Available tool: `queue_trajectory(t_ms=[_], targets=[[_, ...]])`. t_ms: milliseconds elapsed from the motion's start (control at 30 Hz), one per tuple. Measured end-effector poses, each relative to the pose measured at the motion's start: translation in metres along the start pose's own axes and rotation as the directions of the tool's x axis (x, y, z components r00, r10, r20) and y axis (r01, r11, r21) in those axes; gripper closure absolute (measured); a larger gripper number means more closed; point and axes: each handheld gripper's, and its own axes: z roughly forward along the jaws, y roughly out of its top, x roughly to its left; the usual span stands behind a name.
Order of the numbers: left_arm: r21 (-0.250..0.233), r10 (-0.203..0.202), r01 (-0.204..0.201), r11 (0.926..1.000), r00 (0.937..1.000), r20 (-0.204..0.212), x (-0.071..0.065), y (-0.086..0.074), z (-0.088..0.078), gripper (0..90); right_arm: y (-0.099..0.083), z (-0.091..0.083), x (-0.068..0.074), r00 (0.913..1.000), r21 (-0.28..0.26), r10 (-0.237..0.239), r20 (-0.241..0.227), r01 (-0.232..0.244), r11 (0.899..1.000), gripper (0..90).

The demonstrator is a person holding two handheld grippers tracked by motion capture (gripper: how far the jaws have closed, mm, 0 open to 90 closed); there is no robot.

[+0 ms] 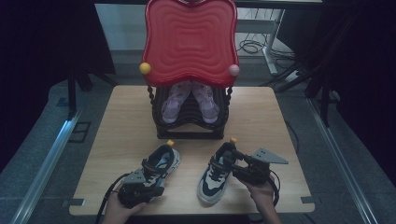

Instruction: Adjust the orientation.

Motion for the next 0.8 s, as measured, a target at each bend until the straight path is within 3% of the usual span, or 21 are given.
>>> queue_trajectory(t_ms=[367,800], targets=[[0.009,-0.021,0.021,0.9997,0.9995,-0.023,0.007,0.000,-0.007,89.3,-0.001,0.000,0.000,1.0000,0.001,-0.003,0.002,0.003,1.000,47.8],[-0.006,-0.068,0.067,0.9977,0.9970,-0.038,0.032,-0.007,-0.026,89.3,-0.002,0.002,0.001,1.0000,0.006,-0.003,0.001,0.003,1.000,47.8]])
